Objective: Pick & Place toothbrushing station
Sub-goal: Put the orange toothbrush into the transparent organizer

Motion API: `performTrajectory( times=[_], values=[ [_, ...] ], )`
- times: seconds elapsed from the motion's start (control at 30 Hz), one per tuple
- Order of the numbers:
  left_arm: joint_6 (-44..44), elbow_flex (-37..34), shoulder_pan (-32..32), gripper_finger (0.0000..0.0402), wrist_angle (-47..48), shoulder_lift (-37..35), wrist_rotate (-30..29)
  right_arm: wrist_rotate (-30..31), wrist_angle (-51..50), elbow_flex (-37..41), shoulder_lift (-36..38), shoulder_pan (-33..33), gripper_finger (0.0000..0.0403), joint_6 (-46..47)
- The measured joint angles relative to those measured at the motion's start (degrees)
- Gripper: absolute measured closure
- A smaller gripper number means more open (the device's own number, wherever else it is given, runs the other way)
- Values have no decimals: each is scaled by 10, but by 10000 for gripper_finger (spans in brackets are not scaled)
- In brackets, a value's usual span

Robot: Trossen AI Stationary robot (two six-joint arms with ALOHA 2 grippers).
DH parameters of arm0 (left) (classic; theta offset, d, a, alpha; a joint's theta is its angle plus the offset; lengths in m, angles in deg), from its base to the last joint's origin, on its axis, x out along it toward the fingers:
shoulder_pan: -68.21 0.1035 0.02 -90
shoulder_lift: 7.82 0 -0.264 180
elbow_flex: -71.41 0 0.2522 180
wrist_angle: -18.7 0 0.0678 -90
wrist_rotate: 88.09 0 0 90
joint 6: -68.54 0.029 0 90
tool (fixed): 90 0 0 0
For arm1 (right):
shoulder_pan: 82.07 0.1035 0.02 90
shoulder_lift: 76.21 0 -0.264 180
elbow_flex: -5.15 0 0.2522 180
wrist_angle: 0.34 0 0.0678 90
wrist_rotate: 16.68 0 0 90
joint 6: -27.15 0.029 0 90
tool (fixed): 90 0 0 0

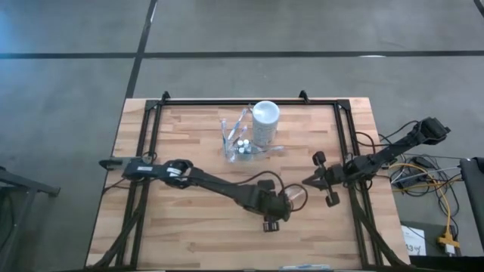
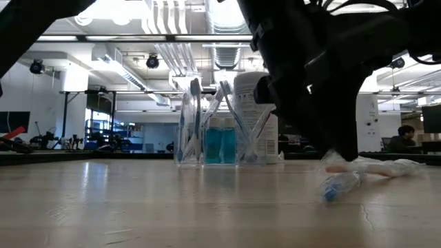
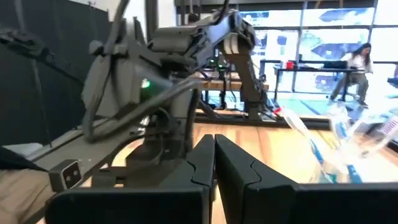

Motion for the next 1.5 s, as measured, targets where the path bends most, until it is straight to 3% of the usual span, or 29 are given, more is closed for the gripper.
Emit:
performTrajectory(
  times=[0.27, 0.43, 0.6, 0.8, 1.03, 1.23, 1.5],
  values=[
    [21, -12, 3, 211, -4, 0, 7, 40, 2, 0, 1, 0, 394, -12],
    [30, -27, 6, 233, -14, 0, 19, 41, 4, 0, 1, 0, 394, -22],
    [30, -51, 9, 277, -39, 0, 26, 41, 4, 0, 0, 0, 394, -22],
    [47, -52, 11, 367, -36, -3, 6, 42, 1, 0, 0, 0, 394, -23],
    [61, -52, 11, 369, -16, -24, -5, 42, 1, 0, 0, 0, 394, -34],
    [76, -52, 4, 369, 2, -53, -76, 42, 1, 0, 0, 0, 394, -42],
    [99, -61, -27, 379, 82, -171, -139, 44, 18, 0, 0, 0, 394, -61]
  ],
)
